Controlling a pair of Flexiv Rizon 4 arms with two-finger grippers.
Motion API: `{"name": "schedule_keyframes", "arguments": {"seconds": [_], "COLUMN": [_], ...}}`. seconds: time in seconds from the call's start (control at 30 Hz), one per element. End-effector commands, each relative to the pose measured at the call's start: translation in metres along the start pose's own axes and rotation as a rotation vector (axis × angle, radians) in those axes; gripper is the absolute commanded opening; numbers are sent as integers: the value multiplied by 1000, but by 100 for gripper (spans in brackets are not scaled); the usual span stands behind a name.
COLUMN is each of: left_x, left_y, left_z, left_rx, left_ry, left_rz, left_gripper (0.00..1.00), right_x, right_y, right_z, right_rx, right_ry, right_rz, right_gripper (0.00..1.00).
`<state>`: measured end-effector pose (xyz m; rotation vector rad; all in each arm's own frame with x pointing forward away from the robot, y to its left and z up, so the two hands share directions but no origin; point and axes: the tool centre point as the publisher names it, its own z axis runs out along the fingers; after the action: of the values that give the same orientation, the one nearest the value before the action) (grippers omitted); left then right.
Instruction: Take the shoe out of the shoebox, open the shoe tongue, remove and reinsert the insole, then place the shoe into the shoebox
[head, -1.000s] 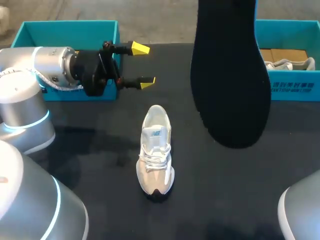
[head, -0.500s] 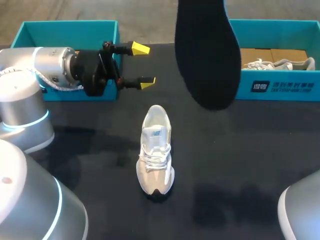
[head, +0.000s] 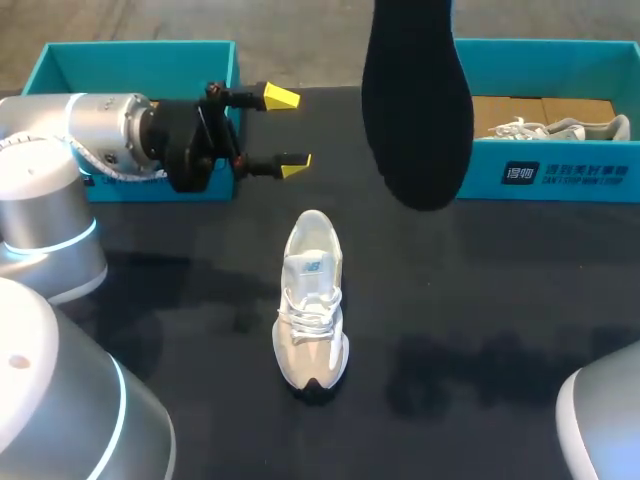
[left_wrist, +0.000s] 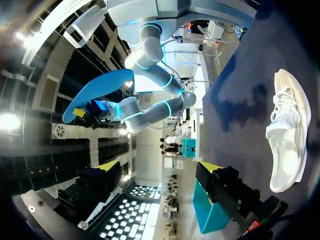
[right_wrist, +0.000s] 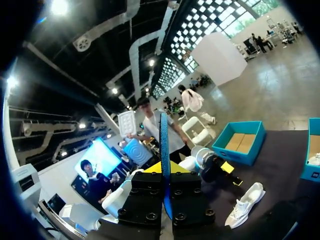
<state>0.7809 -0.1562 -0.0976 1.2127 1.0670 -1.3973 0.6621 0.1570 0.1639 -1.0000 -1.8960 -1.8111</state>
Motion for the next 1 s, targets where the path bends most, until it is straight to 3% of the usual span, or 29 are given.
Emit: {"name": "schedule_keyframes", "arguments": {"seconds": [0.03,0.13,0.23,0.33,0.73,0.83,1.0], "left_x": [1,1,1,1,1,1,1], "left_y": [0,0,0,0,0,0,0], "left_z": [1,1,1,1,1,1,1], "left_rx": [-3,-3,-3,-3,-3,-3,-3], "left_ry": [-2,-2,-2,-2,-2,-2,-2], "left_rz": [2,2,2,2,2,2,2], "left_gripper": [100,100,100,100,100,100,100], "right_x": [-5,-5,-26,-46,-117,-131,-156], "right_y": [-3,-3,-3,-1,0,4,3], "right_z": [2,2,8,19,29,31,39], "right_rx": [-7,-7,32,125,172,206,304], "right_ry": [69,69,34,13,33,92,21], "right_rz": [0,0,56,107,221,257,305], "right_gripper": [0,0,0,0,0,0,0]}}
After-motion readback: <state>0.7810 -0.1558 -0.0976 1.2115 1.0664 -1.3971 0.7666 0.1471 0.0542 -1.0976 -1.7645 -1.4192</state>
